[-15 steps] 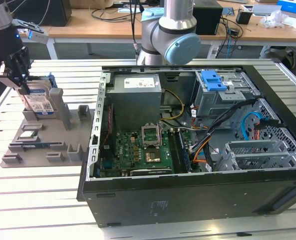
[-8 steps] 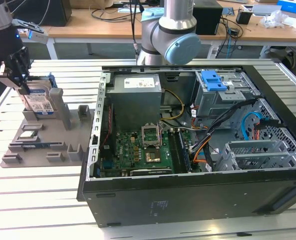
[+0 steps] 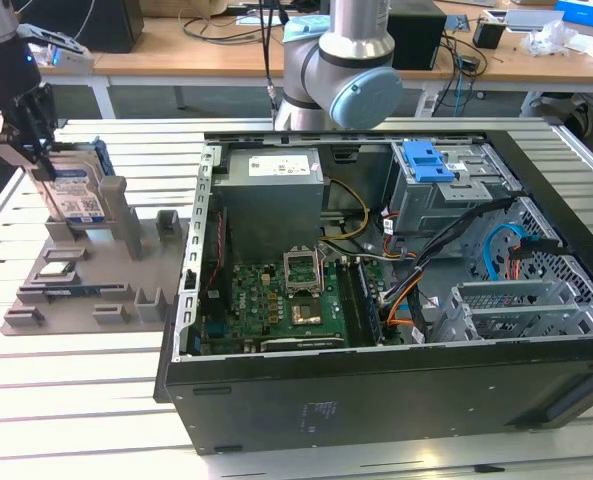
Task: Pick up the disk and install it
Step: 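Pick up the disk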
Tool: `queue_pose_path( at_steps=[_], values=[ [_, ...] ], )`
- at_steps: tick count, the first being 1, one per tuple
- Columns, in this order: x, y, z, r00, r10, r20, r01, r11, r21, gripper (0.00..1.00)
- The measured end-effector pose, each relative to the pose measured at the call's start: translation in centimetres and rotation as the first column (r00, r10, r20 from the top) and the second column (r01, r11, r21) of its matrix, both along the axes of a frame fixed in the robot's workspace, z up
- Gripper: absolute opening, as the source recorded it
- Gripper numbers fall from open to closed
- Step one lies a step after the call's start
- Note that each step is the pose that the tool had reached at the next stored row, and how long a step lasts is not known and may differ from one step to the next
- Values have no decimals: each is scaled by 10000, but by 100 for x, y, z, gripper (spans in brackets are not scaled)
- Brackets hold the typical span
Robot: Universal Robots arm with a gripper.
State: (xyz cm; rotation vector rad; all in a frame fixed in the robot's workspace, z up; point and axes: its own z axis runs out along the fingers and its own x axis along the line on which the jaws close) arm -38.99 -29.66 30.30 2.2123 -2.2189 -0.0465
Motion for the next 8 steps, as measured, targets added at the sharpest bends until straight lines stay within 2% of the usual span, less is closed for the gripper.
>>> queue_pose_path(
  at_steps=[8],
  values=[
    [0,2,121,10000,-1,0,1,10000,-3,37]
  ],
)
